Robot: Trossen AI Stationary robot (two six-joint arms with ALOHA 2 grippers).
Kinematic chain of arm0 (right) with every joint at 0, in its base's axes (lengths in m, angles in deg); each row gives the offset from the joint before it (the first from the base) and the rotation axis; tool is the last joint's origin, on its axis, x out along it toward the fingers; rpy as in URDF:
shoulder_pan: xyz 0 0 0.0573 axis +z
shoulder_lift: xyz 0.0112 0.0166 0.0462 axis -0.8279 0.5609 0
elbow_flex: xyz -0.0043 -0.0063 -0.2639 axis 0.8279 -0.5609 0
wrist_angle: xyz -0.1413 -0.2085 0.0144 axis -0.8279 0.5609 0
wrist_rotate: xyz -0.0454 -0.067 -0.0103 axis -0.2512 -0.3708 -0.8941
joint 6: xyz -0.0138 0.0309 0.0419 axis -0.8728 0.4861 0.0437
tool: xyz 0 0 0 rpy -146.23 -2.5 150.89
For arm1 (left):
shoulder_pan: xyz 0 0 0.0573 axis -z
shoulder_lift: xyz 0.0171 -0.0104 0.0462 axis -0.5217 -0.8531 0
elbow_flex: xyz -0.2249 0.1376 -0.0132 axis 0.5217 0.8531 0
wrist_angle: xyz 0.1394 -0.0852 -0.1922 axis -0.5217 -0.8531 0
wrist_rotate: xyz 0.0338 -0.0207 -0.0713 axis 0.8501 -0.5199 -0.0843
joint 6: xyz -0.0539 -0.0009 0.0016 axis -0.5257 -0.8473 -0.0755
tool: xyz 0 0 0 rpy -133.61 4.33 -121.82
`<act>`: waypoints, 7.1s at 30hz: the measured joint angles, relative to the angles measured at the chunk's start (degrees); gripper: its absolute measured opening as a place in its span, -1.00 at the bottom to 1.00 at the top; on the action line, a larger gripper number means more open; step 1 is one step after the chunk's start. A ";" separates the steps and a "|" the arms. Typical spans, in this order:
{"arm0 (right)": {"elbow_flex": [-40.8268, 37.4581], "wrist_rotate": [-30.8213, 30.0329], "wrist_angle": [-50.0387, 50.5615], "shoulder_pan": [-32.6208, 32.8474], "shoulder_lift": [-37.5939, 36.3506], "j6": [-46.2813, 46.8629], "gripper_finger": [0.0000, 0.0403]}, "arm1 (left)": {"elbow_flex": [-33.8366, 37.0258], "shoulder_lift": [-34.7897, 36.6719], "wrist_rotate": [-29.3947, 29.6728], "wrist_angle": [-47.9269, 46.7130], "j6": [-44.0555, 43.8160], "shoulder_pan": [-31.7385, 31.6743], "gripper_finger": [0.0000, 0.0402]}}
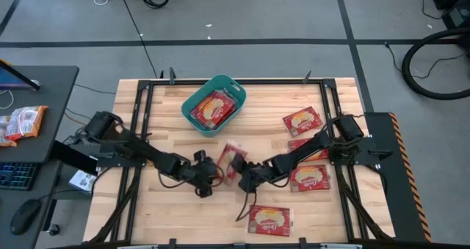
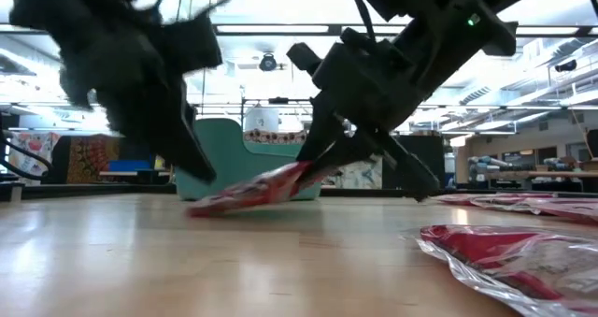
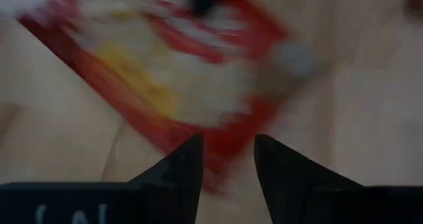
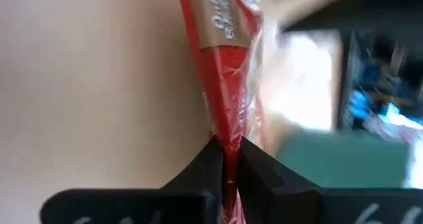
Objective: Sort popcorn bags into baskets
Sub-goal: Put the red popcorn pack into the blue bin
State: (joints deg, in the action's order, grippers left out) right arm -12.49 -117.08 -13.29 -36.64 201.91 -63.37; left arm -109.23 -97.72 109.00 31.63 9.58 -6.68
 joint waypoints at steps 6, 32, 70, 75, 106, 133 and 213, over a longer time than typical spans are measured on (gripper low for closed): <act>0.00 -10.38 6.62 -0.78 -4.49 -0.70 -0.89 | -0.11 6.81 2.08 -2.52 0.49 0.87 -0.30; 1.54 8.11 -8.21 -25.05 -13.16 -12.49 -0.83 | -0.11 11.35 2.54 -0.35 1.33 1.78 -0.30; 6.51 4.94 47.54 -17.38 -18.02 39.47 -0.38 | -0.17 11.37 2.35 -3.52 -1.66 1.80 -0.30; -2.09 -1.33 49.10 -17.09 -22.64 50.06 -0.40 | -0.17 11.37 2.32 -4.06 -1.66 1.87 -0.30; -22.97 23.09 37.12 -35.89 -28.70 74.44 -0.40 | -0.17 11.37 3.88 -2.70 -1.66 1.65 -0.30; -17.65 13.29 22.62 3.10 -29.29 32.76 -0.40 | -0.22 -2.66 0.98 23.93 3.28 -3.72 -0.30; 16.20 17.08 4.40 -31.48 0.64 -5.35 -0.90 | -0.22 12.77 -2.62 -2.55 -2.06 1.04 -0.30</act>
State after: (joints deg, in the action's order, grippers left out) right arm 3.71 -100.00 -8.89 -68.12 202.55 -68.73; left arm -109.45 -84.95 106.39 29.08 7.52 -5.65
